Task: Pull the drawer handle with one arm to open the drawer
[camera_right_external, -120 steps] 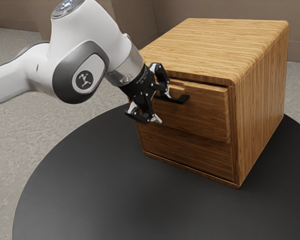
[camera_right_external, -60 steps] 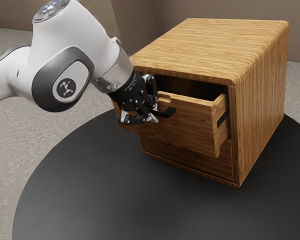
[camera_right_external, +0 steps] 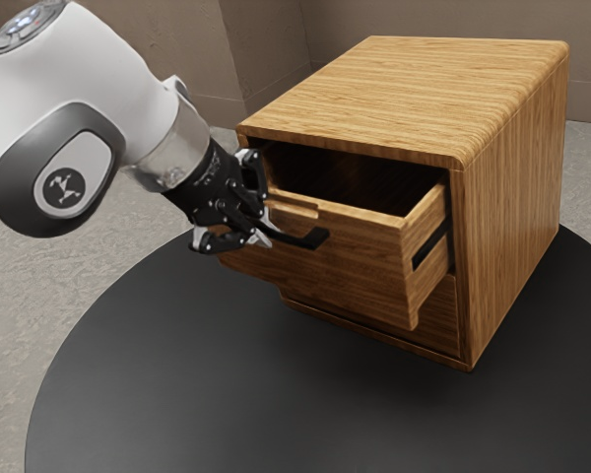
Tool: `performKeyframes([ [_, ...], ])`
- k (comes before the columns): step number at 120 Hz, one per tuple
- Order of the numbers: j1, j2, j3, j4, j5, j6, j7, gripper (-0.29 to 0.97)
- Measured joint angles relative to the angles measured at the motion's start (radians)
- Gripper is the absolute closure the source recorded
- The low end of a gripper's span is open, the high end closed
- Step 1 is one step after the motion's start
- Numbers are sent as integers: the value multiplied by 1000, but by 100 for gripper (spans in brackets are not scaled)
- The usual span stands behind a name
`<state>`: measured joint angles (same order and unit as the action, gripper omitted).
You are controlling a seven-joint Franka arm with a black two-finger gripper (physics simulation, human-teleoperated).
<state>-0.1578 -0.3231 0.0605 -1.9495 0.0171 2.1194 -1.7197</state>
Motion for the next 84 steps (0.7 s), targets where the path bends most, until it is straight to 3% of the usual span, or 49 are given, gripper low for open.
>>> performKeyframes([
  [84, 8, -153, -68, -151, -1, -7, -4, 76],
])
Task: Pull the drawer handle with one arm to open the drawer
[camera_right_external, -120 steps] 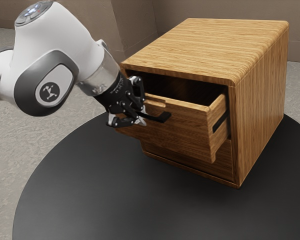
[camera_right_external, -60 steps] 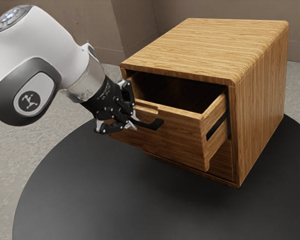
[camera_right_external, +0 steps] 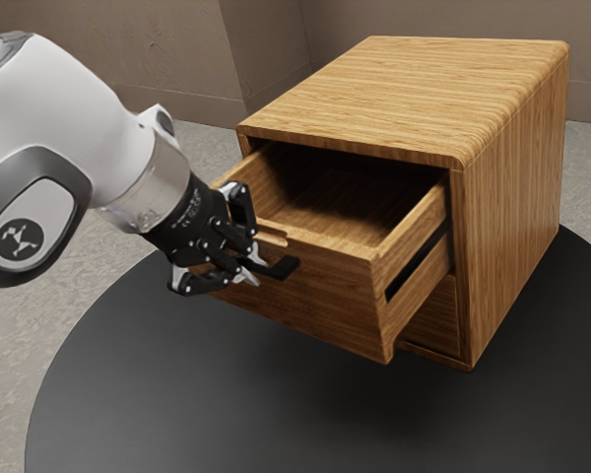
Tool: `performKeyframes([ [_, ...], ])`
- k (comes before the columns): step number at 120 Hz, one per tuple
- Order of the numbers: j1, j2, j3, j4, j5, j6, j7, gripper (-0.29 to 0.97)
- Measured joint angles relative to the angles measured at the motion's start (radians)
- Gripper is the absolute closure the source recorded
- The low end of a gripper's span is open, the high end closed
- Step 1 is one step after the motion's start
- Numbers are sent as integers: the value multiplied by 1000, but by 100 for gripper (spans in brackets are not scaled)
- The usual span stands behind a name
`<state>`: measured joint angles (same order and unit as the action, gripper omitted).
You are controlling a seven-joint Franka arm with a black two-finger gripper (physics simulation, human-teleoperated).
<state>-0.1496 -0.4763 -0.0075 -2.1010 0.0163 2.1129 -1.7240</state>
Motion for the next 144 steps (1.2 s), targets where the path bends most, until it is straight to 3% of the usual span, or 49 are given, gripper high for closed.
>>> performKeyframes([
  [100, 26, -220, -41, -161, -5, -28, -2, 78],
  [125, 25, -309, -56, -163, -1, -50, -2, 66],
  [132, 23, -326, -62, -126, -1, -77, -2, 54],
  [144, 21, -136, -57, 169, 0, -246, -2, 34],
])
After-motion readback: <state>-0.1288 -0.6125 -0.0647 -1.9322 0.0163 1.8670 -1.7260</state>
